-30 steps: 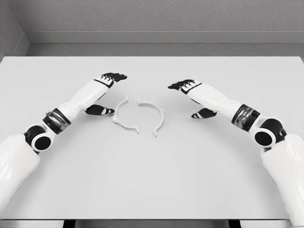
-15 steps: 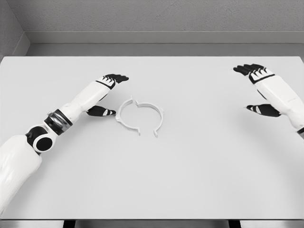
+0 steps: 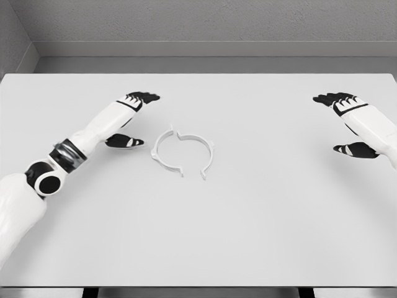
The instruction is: Assemble PVC drainage pipe clamps
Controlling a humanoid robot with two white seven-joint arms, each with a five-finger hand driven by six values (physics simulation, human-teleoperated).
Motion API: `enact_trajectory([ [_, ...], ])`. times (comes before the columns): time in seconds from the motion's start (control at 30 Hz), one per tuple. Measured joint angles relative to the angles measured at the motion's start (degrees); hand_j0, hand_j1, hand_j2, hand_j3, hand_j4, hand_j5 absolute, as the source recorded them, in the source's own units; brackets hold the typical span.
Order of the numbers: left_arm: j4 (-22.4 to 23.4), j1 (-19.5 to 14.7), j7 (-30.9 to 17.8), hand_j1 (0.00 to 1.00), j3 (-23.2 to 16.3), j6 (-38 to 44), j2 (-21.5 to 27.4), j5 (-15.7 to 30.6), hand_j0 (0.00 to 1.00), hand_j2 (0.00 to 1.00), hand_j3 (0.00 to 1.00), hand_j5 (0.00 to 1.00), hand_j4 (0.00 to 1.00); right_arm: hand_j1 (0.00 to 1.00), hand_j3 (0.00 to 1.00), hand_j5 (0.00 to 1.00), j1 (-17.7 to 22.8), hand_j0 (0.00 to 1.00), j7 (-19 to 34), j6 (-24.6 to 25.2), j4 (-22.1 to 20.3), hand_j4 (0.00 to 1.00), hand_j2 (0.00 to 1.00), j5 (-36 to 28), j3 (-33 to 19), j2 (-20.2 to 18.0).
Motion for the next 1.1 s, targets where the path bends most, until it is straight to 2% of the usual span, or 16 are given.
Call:
enact_trajectory([
  [0.27, -0.16, 0.00, 0.00, 1.00, 0.04, 0.00, 0.36, 0.08, 1.00, 1.00, 1.00, 1.00, 1.00, 1.00, 1.00, 1.00, 0.00, 1.00, 0.12, 0.00, 0.02, 1.00, 1.00, -0.01, -0.09, 0.00],
  [0.3, -0.12, -0.26, 0.00, 1.00, 0.02, 0.00, 0.38, 0.10, 1.00, 1.00, 1.00, 1.00, 1.00, 1.00, 1.00, 1.00, -1.84, 1.00, 0.12, 0.03, -0.26, 1.00, 1.00, -0.07, 0.56, 0.00],
  [0.33, -0.06, -0.26, 0.00, 1.00, -0.02, 0.00, 0.38, 0.09, 1.00, 1.00, 1.00, 1.00, 1.00, 1.00, 1.00, 1.00, -1.85, 1.00, 0.12, 0.02, -0.75, 1.00, 1.00, -0.25, 1.69, 0.02],
  [0.37, -0.02, -0.54, 0.00, 1.00, -0.04, 0.00, 0.37, 0.08, 1.00, 1.00, 1.00, 1.00, 1.00, 1.00, 1.00, 1.00, -6.25, 1.00, 0.17, -0.11, -1.53, 1.00, 1.00, 0.03, 3.94, 0.06],
  [0.4, 0.02, -0.53, 0.00, 1.00, -0.08, 0.00, 0.34, 0.05, 1.00, 1.00, 1.00, 1.00, 1.00, 1.00, 1.00, 1.00, -7.46, 1.00, 0.15, 0.06, -2.40, 1.00, 1.00, -0.46, 6.55, 0.21],
  [0.5, 0.13, -0.88, 0.00, 1.00, -0.07, 0.00, 0.36, 0.02, 1.00, 1.00, 1.00, 1.00, 1.00, 1.00, 1.00, 1.00, -7.73, 1.00, 0.16, 0.03, -3.63, 1.00, 1.00, -0.44, 12.09, 0.47],
  [0.67, 0.52, -1.14, 0.00, 1.00, -0.03, 0.00, 0.59, 0.05, 1.00, 1.00, 1.00, 1.00, 1.00, 1.00, 1.00, 1.00, -7.21, 1.00, 0.15, -0.01, -2.62, 1.00, 1.00, 0.12, 21.68, 0.88],
  [0.9, 0.98, -1.23, 0.00, 1.00, -0.03, 0.00, 0.72, 0.08, 1.00, 1.00, 1.00, 1.00, 1.00, 1.00, 1.00, 1.00, -7.47, 1.00, 0.21, -0.01, -1.88, 1.00, 1.00, 1.26, 29.36, 3.28],
  [1.1, 1.12, -2.02, 0.00, 1.00, -0.03, 0.00, 1.01, 0.09, 1.00, 1.00, 1.00, 1.00, 1.00, 1.00, 1.00, 1.00, -9.14, 1.00, 0.18, 0.02, 0.02, 1.00, 1.00, 2.53, 32.89, 5.95],
])
